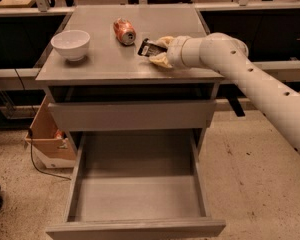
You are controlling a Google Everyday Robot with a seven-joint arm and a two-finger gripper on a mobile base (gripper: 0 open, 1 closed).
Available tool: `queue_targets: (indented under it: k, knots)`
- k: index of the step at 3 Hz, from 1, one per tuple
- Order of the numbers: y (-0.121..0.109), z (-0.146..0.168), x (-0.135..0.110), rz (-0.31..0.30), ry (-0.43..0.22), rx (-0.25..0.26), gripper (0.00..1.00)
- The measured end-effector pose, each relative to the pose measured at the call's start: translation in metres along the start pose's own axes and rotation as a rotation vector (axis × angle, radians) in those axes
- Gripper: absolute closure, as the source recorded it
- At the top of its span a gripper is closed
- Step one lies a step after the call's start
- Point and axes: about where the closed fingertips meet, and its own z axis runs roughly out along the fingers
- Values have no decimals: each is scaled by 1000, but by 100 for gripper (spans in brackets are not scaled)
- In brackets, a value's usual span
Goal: Pick rxbar chocolate from middle drawer and place on counter
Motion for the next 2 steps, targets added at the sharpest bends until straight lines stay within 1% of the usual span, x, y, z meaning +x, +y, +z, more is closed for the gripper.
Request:
queue_targets:
  k: [1,2]
  knots:
    - [7,4,4,0,2,-20,15]
    - [7,3,1,-6,1,-28,0]
